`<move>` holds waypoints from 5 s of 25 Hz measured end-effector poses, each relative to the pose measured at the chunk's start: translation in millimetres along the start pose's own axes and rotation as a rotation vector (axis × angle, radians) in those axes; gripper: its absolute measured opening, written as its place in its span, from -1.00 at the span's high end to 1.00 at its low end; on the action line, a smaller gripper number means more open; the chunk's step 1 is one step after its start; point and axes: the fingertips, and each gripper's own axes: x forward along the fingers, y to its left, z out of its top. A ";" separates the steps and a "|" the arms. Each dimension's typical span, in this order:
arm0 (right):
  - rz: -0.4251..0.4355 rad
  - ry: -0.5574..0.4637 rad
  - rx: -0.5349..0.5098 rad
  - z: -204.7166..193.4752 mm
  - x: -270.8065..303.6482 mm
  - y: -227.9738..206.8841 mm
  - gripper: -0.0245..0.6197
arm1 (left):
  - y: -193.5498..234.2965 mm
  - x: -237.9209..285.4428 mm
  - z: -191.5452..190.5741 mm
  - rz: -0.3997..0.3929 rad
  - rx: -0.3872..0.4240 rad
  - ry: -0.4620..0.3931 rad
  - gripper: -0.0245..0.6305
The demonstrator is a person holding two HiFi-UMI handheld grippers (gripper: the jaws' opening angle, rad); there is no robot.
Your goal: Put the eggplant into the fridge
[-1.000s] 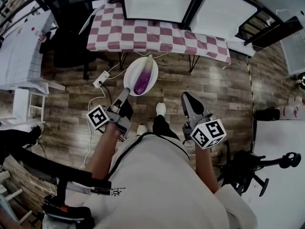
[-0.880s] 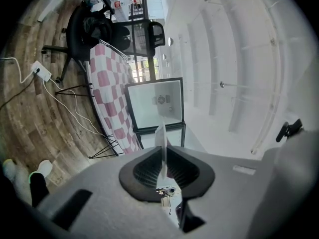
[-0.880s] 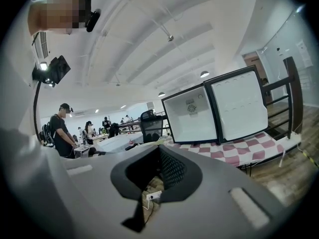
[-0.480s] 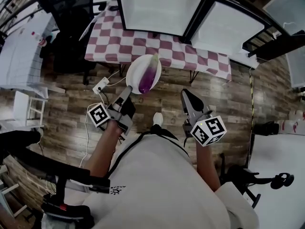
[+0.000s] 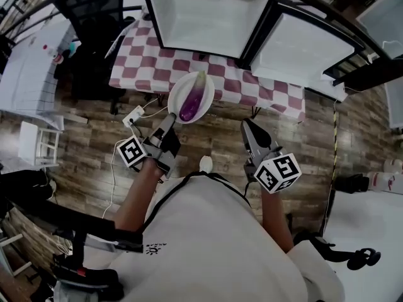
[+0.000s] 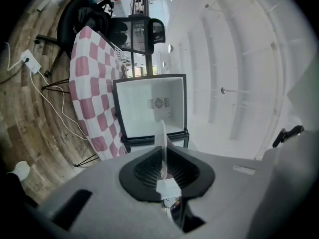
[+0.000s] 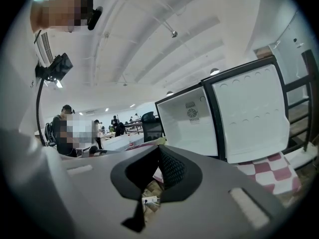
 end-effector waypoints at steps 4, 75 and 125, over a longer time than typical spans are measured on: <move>0.026 0.010 -0.007 4.5 3.3 -21.6 0.90 | 0.6 19.4 -6.6 -0.007 0.005 -0.018 0.82; -0.213 0.008 0.068 52.1 207.9 -112.1 0.90 | 79.6 231.4 172.9 0.020 -0.049 0.259 0.82; -0.178 0.172 0.043 8.7 287.3 -181.5 0.90 | 187.3 364.9 164.7 0.026 -0.048 0.321 0.81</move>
